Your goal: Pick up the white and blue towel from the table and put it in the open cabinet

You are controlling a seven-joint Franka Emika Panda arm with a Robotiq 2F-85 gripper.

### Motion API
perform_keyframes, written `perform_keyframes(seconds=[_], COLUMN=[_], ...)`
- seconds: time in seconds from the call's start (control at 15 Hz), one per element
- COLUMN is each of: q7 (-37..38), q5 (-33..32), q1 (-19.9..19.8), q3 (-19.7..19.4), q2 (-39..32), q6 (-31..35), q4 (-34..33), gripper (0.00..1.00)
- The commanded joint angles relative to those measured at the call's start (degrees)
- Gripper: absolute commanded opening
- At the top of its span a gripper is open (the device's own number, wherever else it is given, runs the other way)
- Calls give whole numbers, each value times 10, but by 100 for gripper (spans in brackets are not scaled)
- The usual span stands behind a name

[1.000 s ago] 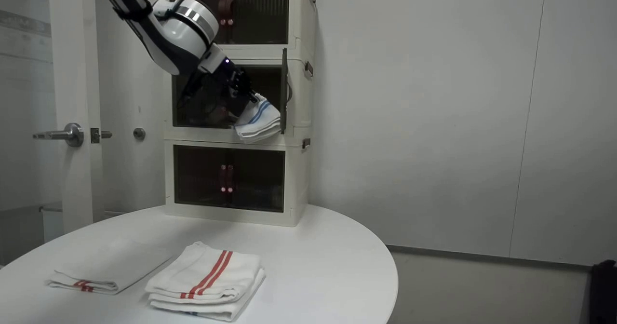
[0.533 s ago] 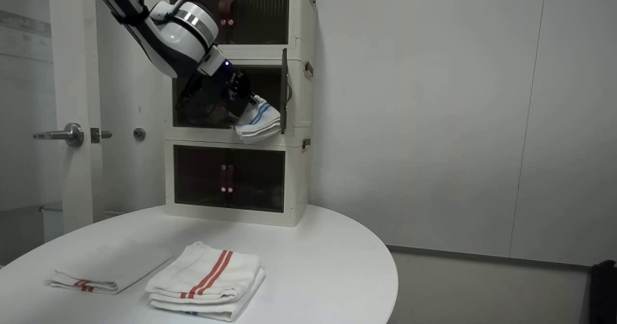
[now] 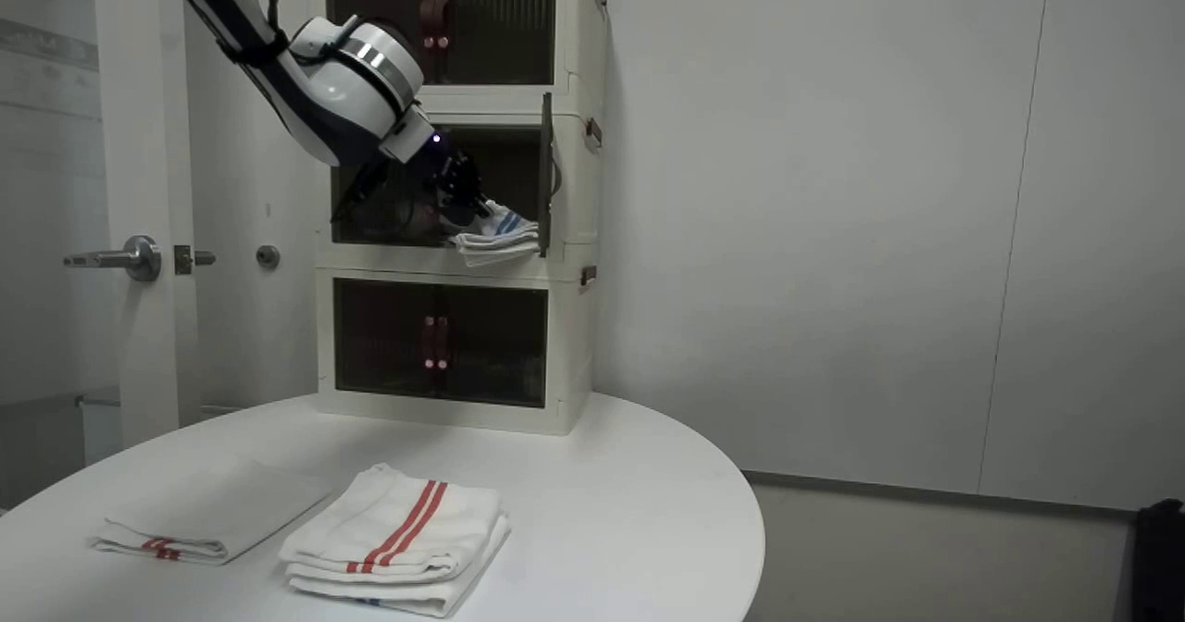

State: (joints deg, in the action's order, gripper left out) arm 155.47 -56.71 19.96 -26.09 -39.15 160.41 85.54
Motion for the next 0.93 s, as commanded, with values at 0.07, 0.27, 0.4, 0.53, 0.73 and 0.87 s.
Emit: perform_keyframes(seconds=[0.07, 0.27, 0.4, 0.53, 0.73, 0.87], q7=[20, 20, 22, 22, 24, 24], q5=[25, 49, 54, 59, 66, 67], q1=[-10, -4, -1, 1, 2, -2], q3=[-1, -15, -24, -34, -44, -43], q2=[-40, -60, -64, -69, -80, -93], q6=[7, 7, 8, 10, 8, 10], q4=[-12, -29, -39, -48, -62, -76], gripper=[9, 9, 9, 9, 9, 9])
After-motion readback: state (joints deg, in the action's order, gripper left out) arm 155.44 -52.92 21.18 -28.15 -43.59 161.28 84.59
